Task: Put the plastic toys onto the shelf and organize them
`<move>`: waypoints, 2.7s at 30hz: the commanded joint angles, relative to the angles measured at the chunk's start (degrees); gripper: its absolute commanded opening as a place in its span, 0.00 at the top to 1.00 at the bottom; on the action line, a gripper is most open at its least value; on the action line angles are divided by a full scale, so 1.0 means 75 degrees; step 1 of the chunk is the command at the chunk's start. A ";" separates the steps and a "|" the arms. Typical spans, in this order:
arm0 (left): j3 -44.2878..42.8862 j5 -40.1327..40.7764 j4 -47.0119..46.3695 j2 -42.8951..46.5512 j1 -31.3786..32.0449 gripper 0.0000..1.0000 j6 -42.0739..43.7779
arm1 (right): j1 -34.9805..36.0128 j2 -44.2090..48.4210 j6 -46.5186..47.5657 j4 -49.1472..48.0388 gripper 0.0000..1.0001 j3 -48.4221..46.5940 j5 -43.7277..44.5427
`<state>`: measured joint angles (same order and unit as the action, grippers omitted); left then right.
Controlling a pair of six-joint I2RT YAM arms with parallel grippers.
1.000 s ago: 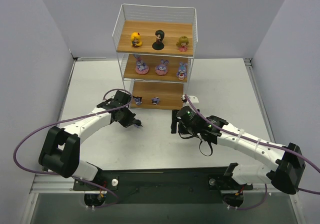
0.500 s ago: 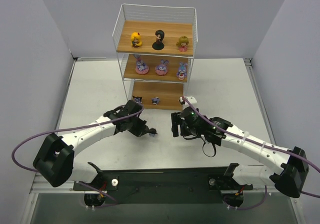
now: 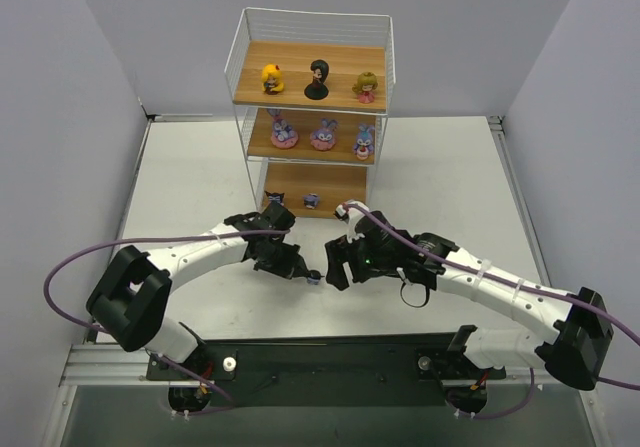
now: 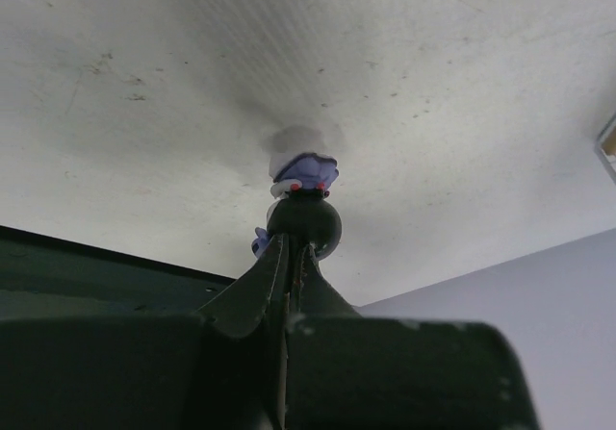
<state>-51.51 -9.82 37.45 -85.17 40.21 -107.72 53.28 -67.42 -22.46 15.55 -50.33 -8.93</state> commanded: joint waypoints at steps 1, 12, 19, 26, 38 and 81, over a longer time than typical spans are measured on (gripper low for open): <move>-0.0257 -0.0342 0.0420 -0.0211 0.0042 1.00 -0.0251 | -0.0037 -0.0081 -0.0111 -0.0105 0.32 -0.0005 -0.0286; -0.0784 -0.0109 0.0806 -0.0563 0.0030 0.31 0.0429 | -0.0037 -0.0152 -0.0380 -0.0070 0.32 0.0124 -0.0052; -0.1310 0.0723 0.1450 -0.0189 -0.0203 0.22 0.1178 | 0.0033 -0.0105 -0.0615 -0.0034 0.32 0.0299 0.0393; -0.1022 0.2399 0.2194 0.1555 -0.1234 0.20 0.3469 | 0.0618 -0.0256 -0.0720 -0.1392 0.30 0.1084 0.1843; -0.0269 0.2446 0.1216 0.4710 -0.2091 0.19 0.8770 | 0.2974 -0.2352 -0.1083 -0.6597 0.30 0.2831 0.6274; 0.1383 0.0548 -0.0165 0.6035 -0.2747 0.16 1.0226 | 0.1675 -0.4136 -0.1414 -0.6737 1.00 0.1086 0.7121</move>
<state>-40.10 -4.84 38.15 -40.16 20.43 -33.10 70.32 -100.71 -39.35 -32.47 -38.44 47.75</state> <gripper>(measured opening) 0.834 0.337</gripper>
